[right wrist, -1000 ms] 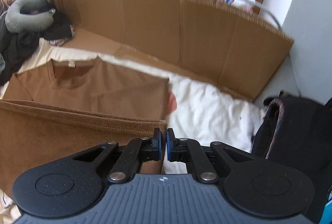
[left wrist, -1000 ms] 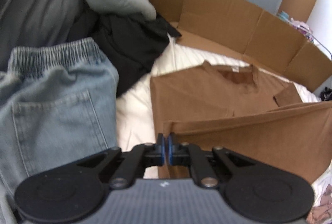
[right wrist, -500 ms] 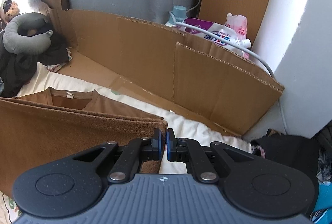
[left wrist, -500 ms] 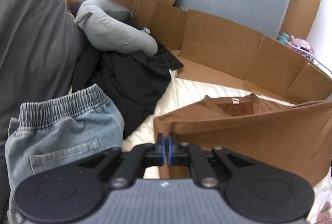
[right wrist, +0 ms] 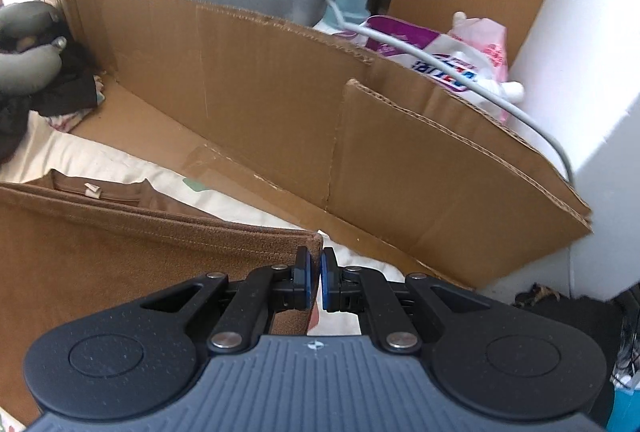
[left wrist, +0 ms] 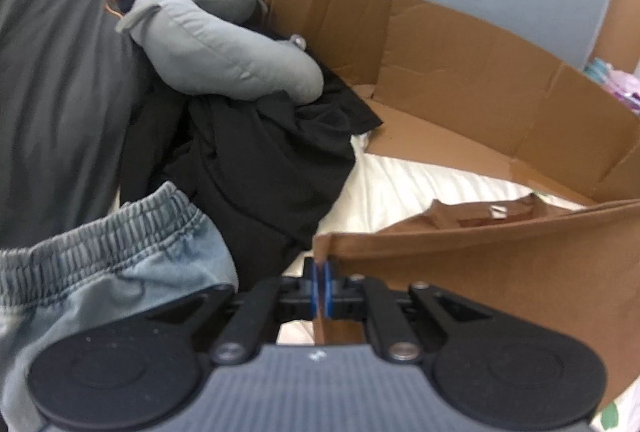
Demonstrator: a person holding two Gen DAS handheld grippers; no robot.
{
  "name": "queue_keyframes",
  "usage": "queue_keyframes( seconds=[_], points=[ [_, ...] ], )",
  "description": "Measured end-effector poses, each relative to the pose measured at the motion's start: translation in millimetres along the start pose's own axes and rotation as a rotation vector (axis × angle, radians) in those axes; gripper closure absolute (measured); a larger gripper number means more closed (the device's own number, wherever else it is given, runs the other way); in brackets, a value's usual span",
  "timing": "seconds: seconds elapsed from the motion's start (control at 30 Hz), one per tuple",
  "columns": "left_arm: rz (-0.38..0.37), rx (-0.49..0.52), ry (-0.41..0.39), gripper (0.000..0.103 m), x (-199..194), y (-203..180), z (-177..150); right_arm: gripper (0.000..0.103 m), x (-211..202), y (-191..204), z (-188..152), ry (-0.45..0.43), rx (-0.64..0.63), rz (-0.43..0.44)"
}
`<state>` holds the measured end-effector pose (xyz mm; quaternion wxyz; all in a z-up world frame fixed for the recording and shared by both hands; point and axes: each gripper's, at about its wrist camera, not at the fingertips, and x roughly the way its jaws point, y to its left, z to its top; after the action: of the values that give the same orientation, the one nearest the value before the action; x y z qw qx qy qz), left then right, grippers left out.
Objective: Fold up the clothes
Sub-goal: 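Carry the hem over toward the collar with both grippers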
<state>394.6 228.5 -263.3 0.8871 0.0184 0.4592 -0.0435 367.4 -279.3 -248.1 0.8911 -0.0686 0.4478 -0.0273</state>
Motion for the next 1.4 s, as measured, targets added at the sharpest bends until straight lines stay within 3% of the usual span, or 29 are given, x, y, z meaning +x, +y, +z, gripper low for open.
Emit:
queue_keyframes(
  seconds=[0.33,0.7,1.4],
  points=[
    [0.052,0.001,0.057,0.099,57,-2,18,0.1,61,12,18,0.052,-0.043,-0.009],
    [0.09,0.081,0.123,0.099,105,-8,24,0.1,114,26,36,0.069,-0.067,-0.005],
    [0.11,0.127,0.123,0.099,133,-16,25,0.1,158,38,48,0.059,-0.091,-0.062]
  ],
)
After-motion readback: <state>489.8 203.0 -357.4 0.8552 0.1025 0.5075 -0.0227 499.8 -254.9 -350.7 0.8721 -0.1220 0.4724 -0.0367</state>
